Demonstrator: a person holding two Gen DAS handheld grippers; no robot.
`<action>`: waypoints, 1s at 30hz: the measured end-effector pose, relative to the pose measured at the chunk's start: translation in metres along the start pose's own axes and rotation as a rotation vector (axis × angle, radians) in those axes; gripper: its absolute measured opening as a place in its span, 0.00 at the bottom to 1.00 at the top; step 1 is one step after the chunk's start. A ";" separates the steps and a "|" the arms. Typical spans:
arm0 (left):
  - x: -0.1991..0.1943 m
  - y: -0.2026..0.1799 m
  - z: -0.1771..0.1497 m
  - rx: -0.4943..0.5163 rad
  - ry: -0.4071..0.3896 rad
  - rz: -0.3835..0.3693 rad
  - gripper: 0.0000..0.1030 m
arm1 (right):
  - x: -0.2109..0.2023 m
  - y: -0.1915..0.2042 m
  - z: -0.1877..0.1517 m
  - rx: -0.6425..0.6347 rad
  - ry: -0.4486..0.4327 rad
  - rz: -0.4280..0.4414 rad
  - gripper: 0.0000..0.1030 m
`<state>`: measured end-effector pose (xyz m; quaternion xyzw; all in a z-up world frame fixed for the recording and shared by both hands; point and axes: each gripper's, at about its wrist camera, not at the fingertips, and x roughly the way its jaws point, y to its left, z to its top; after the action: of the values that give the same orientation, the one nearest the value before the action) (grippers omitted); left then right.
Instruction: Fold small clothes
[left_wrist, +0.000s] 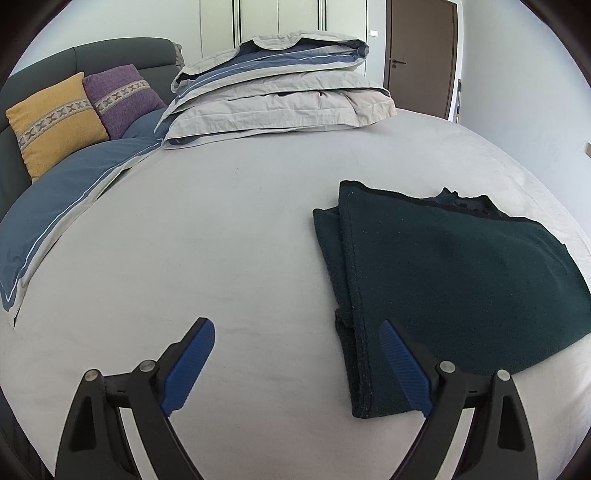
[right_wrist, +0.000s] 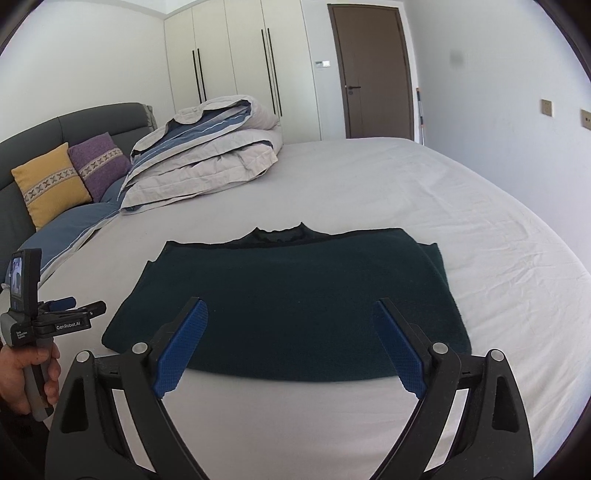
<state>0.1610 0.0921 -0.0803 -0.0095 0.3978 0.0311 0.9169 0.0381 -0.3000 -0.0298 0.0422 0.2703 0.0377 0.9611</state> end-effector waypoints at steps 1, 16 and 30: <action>0.003 0.000 0.001 -0.001 0.006 -0.001 0.90 | 0.008 0.002 0.003 0.006 0.013 0.017 0.89; 0.088 0.037 0.028 -0.332 0.281 -0.457 0.77 | 0.102 -0.033 0.027 0.352 0.167 0.416 0.88; 0.130 0.033 0.046 -0.508 0.452 -0.742 0.84 | 0.144 -0.044 0.008 0.485 0.236 0.532 0.82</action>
<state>0.2813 0.1329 -0.1435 -0.3797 0.5360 -0.2042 0.7258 0.1671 -0.3302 -0.1013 0.3328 0.3596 0.2255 0.8421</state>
